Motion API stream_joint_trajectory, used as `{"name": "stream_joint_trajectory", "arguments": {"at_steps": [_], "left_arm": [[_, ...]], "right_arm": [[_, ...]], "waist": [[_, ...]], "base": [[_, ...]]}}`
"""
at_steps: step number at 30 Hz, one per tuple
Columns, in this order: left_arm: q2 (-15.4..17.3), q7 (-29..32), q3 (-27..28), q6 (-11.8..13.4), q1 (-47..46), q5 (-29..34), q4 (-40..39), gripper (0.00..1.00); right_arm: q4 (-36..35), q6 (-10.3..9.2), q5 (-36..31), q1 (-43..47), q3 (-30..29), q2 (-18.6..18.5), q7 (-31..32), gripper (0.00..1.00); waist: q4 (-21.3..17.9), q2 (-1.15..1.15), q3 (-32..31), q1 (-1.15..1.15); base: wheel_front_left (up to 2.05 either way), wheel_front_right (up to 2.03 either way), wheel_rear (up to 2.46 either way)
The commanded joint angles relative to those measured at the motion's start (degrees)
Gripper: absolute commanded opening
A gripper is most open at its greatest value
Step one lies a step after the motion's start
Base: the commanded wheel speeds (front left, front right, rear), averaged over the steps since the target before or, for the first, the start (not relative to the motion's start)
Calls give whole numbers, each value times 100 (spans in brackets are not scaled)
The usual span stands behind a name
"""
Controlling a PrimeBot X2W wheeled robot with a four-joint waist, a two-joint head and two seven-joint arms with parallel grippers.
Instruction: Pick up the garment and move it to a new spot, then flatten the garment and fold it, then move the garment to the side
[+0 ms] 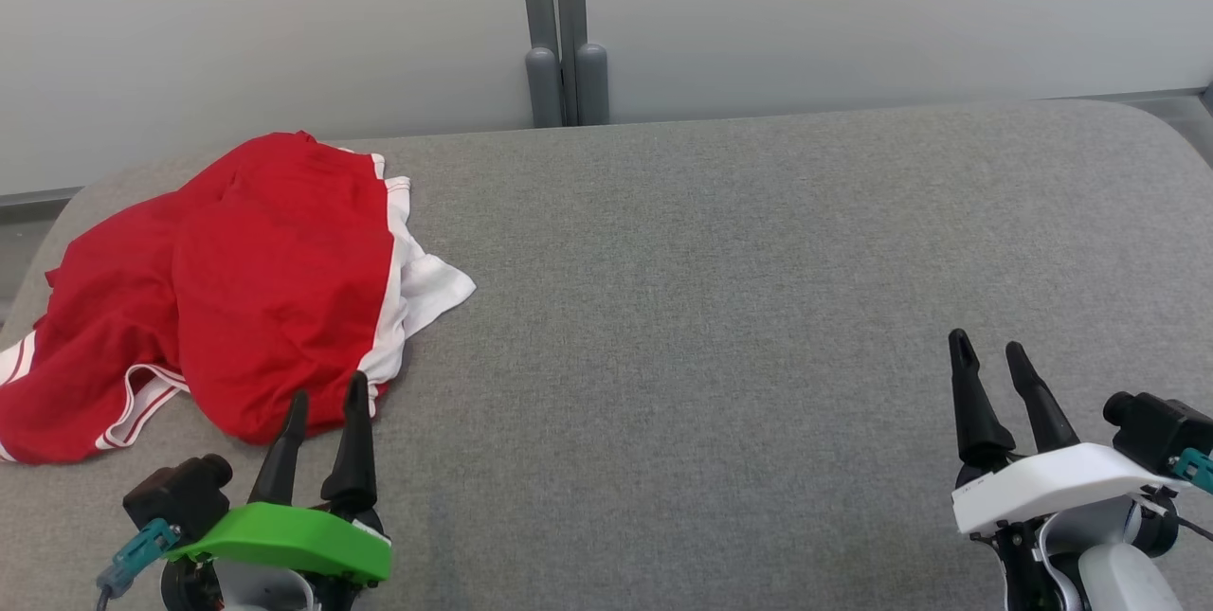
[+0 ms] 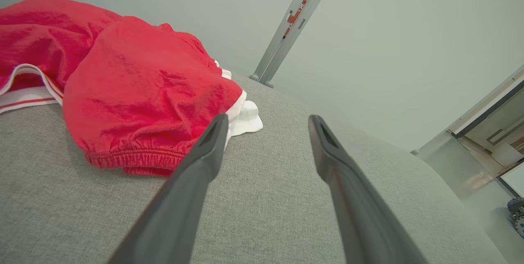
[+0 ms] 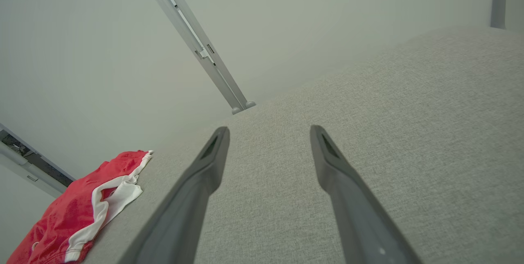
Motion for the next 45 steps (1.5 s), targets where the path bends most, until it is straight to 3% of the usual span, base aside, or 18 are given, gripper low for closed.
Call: {"name": "stream_joint_trajectory", "arguments": {"at_steps": [1, 21, 45], "left_arm": [[52, -59, -12, -17, -13, 184, -45, 100], [91, -354, -304, -26, 114, 993, 183, 100], [158, -648, -776, -30, 103, 1123, 510, 100]], "right_arm": [[-32, 1, -187, -20, -9, -20, -66, 100], [139, 1, -1246, 80, -57, 67, -366, 100], [525, 1, -2052, 190, -78, 130, -659, 100]], "waist": [[2, 0, 0, 0], [2, 0, -6, 0], [26, 0, -12, 0]], "base": [[0, 0, 0], [0, 0, 0], [0, 0, 0]]}}
